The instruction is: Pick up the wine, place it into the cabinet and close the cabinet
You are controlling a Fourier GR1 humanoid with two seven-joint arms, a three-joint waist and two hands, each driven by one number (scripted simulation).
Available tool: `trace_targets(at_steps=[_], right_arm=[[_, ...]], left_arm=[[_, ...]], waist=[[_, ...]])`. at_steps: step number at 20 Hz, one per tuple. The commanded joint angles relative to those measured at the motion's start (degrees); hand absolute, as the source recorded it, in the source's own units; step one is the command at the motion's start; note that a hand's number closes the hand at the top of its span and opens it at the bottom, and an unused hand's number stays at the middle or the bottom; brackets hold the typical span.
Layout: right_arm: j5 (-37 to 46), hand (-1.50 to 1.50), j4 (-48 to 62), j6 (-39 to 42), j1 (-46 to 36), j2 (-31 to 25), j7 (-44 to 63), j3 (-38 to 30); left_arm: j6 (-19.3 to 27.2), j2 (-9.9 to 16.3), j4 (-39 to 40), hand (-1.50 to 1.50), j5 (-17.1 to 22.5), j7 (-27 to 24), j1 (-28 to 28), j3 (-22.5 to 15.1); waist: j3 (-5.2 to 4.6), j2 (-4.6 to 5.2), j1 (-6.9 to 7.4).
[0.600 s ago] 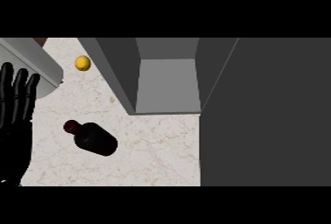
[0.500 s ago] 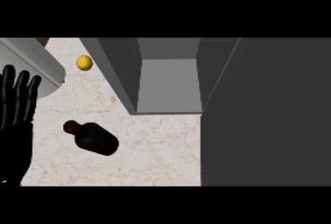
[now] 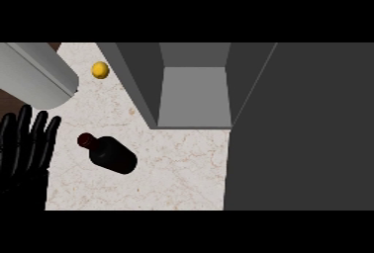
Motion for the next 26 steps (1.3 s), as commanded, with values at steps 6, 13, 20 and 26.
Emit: trace_targets(at_steps=[6, 13, 20, 26], right_arm=[[-2.1, -1.50, -11.7, -3.0, -5.3, -0.4, 17.6, 2.8], [-0.1, -1.50, -15.6, -8.4, -16.9, -0.7, 31.6, 3.8], [-2.7, -1.50, -19.0, -10.9, -21.8, -2.2, 40.9, -0.2], [-5.2, -1.50, -17.0, -10.4, -27.0, -3.5, 42.6, -3.8]], left_arm=[[7.4, -1.4, -16.1, -1.50, -4.6, 11.8, 6.4, -10.4], [11.6, -1.4, -15.9, -1.50, -8.1, 23.1, -4.8, -8.5], [12.0, 0.3, -17.9, -1.50, -7.8, 29.2, -6.0, -6.7], [16.8, -1.4, -14.0, -1.50, -13.7, 31.1, -9.5, -11.5]], waist=[[0.05, 0.01, 0.11], [0.03, 0.09, -0.28], [0.03, 0.01, -0.36], [0.06, 0.03, -0.42]])
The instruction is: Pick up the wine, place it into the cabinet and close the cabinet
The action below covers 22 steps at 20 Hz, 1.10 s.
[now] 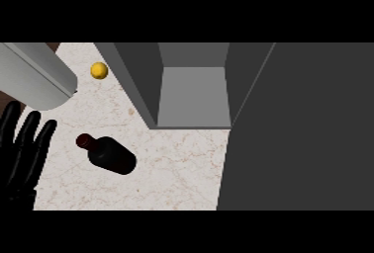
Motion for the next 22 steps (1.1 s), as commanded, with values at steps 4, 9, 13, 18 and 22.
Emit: trace_targets(at_steps=[4, 9, 13, 18, 22], right_arm=[[-4.4, -1.50, -8.7, -0.6, -1.2, -1.4, 7.1, -2.6], [-3.2, -1.50, -7.8, -3.5, -8.8, -2.0, 13.3, -2.8], [-3.4, -1.50, -9.7, -4.0, -9.4, -2.6, 15.9, -3.0], [-2.9, -1.50, -7.4, -4.3, -12.1, -2.8, 16.3, -3.1], [-3.3, -1.50, -3.3, -3.0, -12.3, -2.9, 12.9, -3.8]], left_arm=[[3.5, -0.9, 4.8, -1.50, -3.1, -4.3, -0.7, -2.7], [1.4, 0.6, 3.9, -1.50, 0.0, -3.4, -2.2, 5.5], [1.2, -0.1, 9.9, -1.50, 0.0, -7.7, -1.4, 6.0], [-1.4, 1.4, 12.1, -1.50, 5.2, -11.5, 0.8, 11.5], [-2.4, 0.4, 16.0, -1.50, 3.1, -15.0, 4.0, 8.3]], waist=[[-0.01, 0.00, -0.15], [-0.06, -0.06, -0.02], [-0.06, -0.07, -0.26], [-0.06, -0.03, -0.05], [-0.02, 0.06, 0.14]])
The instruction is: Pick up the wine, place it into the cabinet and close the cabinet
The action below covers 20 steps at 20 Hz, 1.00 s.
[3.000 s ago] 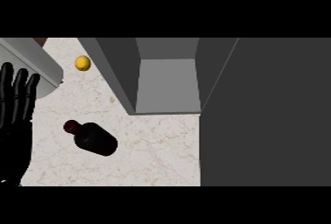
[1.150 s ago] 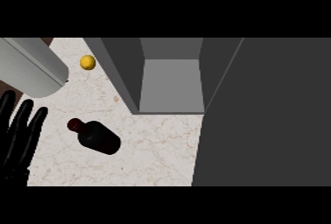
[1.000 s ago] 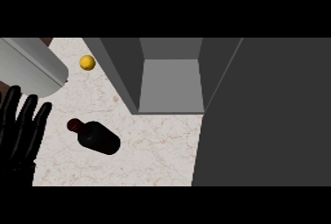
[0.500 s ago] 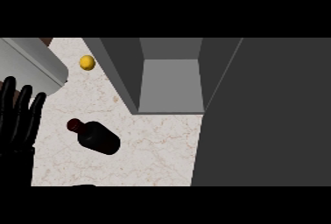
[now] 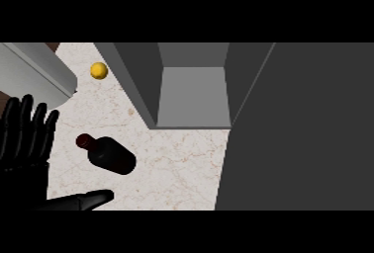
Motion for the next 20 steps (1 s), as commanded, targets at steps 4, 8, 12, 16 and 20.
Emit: trace_targets(at_steps=[4, 8, 12, 16, 20], right_arm=[[-2.1, -1.50, -6.9, 0.3, 5.2, 1.3, 0.1, 0.3], [-7.5, -1.50, -10.0, 0.7, 3.0, -0.8, 4.6, -3.8], [-4.9, -1.50, -5.3, -1.0, -1.5, -0.7, 4.6, -3.1], [-0.9, -1.50, -8.8, -2.5, -1.2, 0.2, 7.1, 2.1], [-7.8, -1.50, -6.1, -0.9, -3.8, -2.3, 6.8, -5.3]], left_arm=[[-0.7, -1.0, 6.9, -1.50, -0.3, -6.6, 3.0, -0.7], [-2.5, -1.0, 12.6, -1.50, 3.1, -12.7, 5.6, 2.5], [-3.7, -1.0, 16.5, -1.50, 3.7, -17.5, 5.6, 3.2], [-4.7, -0.4, 21.8, -1.50, 5.7, -20.7, 4.4, 5.6], [-7.6, -1.0, 31.0, -1.50, 7.4, -29.4, 6.0, 4.8]], waist=[[0.05, 0.08, 0.01], [0.04, -0.02, -0.37], [0.02, 0.03, 0.04], [0.00, -0.03, -0.18], [0.00, 0.02, -0.37]])
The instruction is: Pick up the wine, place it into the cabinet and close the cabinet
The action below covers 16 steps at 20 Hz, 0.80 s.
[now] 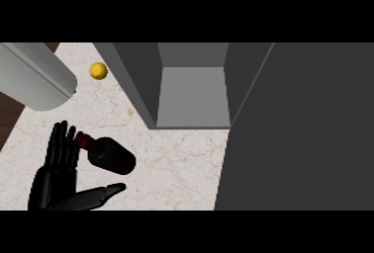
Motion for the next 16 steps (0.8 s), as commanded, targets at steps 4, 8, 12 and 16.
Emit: trace_targets(at_steps=[4, 8, 12, 16], right_arm=[[-3.7, -1.50, -7.3, -1.4, 1.2, 0.6, 5.2, -0.1], [-5.1, -1.50, -6.7, -1.4, -1.2, -0.6, 6.3, -1.3], [-4.5, -1.50, -10.1, -1.0, 1.7, -0.7, 6.6, -0.2], [-3.9, -1.50, -6.3, -1.3, -0.8, -0.4, 5.2, 0.3]], left_arm=[[-2.8, -0.3, 13.2, -1.50, 1.8, -11.5, 0.8, 1.2], [-2.9, -0.3, 12.4, -1.50, 2.7, -8.9, 0.1, 0.5], [-4.7, 0.5, 21.6, -1.50, 2.8, -13.8, -2.9, 4.4], [-8.4, 3.3, 26.8, -1.50, 5.9, -16.2, -5.8, 8.3]], waist=[[-0.02, 0.01, -0.13], [0.02, -0.02, 0.05], [0.01, -0.03, -0.29], [0.00, 0.03, 0.01]])
